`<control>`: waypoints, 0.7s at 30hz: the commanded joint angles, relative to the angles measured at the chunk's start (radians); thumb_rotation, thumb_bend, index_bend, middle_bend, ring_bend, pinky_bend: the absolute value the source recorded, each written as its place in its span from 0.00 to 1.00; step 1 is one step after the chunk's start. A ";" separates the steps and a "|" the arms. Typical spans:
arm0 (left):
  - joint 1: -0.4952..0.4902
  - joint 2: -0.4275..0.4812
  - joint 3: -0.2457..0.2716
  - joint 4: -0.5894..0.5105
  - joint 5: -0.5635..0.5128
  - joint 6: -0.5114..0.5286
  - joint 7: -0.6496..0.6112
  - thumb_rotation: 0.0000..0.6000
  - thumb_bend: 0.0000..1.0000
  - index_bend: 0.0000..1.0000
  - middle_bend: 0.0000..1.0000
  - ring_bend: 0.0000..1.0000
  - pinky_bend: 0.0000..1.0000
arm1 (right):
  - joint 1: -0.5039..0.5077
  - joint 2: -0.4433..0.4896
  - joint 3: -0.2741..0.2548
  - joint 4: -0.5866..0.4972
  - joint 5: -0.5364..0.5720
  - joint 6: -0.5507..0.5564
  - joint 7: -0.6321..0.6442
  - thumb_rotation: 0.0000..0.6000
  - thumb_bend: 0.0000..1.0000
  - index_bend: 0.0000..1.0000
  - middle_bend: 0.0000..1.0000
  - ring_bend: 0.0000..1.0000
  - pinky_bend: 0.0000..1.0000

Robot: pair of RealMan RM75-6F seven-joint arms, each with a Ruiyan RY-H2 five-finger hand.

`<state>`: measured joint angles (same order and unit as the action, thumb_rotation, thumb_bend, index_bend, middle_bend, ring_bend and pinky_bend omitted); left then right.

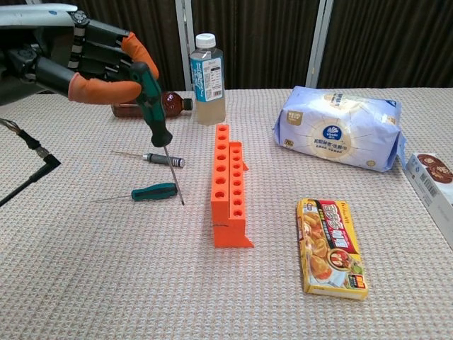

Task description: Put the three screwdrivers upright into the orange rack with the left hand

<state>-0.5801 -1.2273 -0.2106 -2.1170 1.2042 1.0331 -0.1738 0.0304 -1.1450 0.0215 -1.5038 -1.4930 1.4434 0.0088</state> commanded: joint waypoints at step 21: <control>-0.108 0.026 -0.090 -0.055 -0.143 -0.073 0.002 1.00 0.52 0.76 0.38 0.23 0.22 | -0.001 0.001 0.004 0.017 0.009 -0.001 0.024 1.00 0.00 0.00 0.00 0.00 0.00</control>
<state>-0.6778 -1.1940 -0.2979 -2.1750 1.0713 0.9601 -0.1839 0.0292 -1.1442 0.0249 -1.4873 -1.4842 1.4419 0.0328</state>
